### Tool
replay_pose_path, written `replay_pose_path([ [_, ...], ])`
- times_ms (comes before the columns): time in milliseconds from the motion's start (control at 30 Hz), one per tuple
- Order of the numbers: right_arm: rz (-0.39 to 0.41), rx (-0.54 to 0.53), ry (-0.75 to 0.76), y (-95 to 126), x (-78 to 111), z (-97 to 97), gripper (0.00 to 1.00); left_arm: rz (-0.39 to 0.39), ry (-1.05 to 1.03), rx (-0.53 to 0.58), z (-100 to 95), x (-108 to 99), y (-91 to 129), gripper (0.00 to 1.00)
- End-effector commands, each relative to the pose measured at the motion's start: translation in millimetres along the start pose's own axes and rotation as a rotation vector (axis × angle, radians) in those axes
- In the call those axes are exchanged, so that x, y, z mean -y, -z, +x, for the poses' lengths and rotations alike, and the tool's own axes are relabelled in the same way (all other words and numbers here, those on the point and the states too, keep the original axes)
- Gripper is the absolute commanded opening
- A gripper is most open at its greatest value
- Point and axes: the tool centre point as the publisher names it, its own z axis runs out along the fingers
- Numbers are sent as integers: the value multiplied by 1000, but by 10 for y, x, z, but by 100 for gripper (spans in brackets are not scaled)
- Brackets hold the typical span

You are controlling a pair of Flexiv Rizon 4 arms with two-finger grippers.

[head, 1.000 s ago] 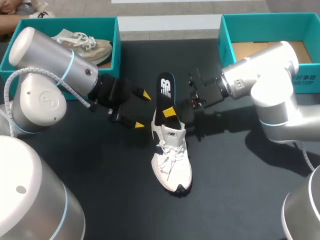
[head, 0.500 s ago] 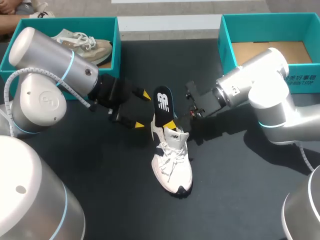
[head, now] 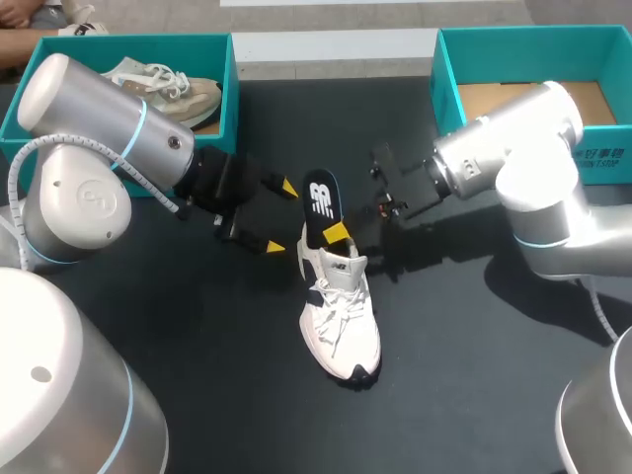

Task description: Take the shoe out of the shoebox, open the shoe tongue, remove and reinsert the insole, then place the shoe into the shoebox

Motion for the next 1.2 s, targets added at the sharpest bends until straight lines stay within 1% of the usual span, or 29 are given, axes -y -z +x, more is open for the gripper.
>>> replay_pose_path([
  [33, 9, -4, 12, 21, -89, -87, 35, -4, 0, -2, -3, 3, -5, 100],
  [100, 6, 1, 20, 33, -125, -114, 33, -4, 0, -2, -3, 3, -5, 100],
  [167, -2, 6, 29, 42, -139, -135, 27, -4, 0, -2, -3, 3, -5, 100],
  [200, -4, 5, 30, 43, -141, -137, 21, -4, 0, -2, -3, 3, -5, 100],
  [267, -3, -1, 25, 41, -131, -142, 0, -4, 0, -2, -3, 3, -5, 100],
  [367, 10, -25, 0, 8, -46, -102, 0, -4, 0, -2, -3, 3, -5, 100],
  [500, 23, -39, -55, -33, 138, -8, 0, -4, 0, -2, -3, 3, -5, 100],
  [600, 58, -53, -110, -89, 277, 57, 0, -4, 0, -2, -3, 3, -5, 100],
  [700, 74, -56, -134, -111, 331, 88, 0, -4, 0, -2, -3, 3, -5, 100],
  [800, 63, -40, -132, -95, 325, 95, 0, -4, 0, -2, -3, 3, -5, 100],
  [833, 51, -31, -120, -78, 290, 92, 2, -4, 0, -2, -3, 3, -5, 100],
  [867, 48, -25, -114, -67, 267, 88, 15, -4, 0, -2, -3, 3, -5, 100],
  [900, 50, -22, -108, -54, 244, 79, 24, -4, 0, -2, -3, 3, -5, 100],
  [967, 50, -14, -96, -39, 199, 68, 32, -4, 0, -2, -3, 3, -5, 100],
  [1000, 49, -9, -84, -26, 161, 61, 38, -4, 0, -2, -3, 3, -5, 100],
  [1100, 45, 1, -61, 2, 75, 53, 40, -4, 0, -2, -3, 3, -5, 100],
  [1200, 22, 13, -33, 38, -1, 19, 38, -4, 0, -2, -3, 3, -5, 100],
])
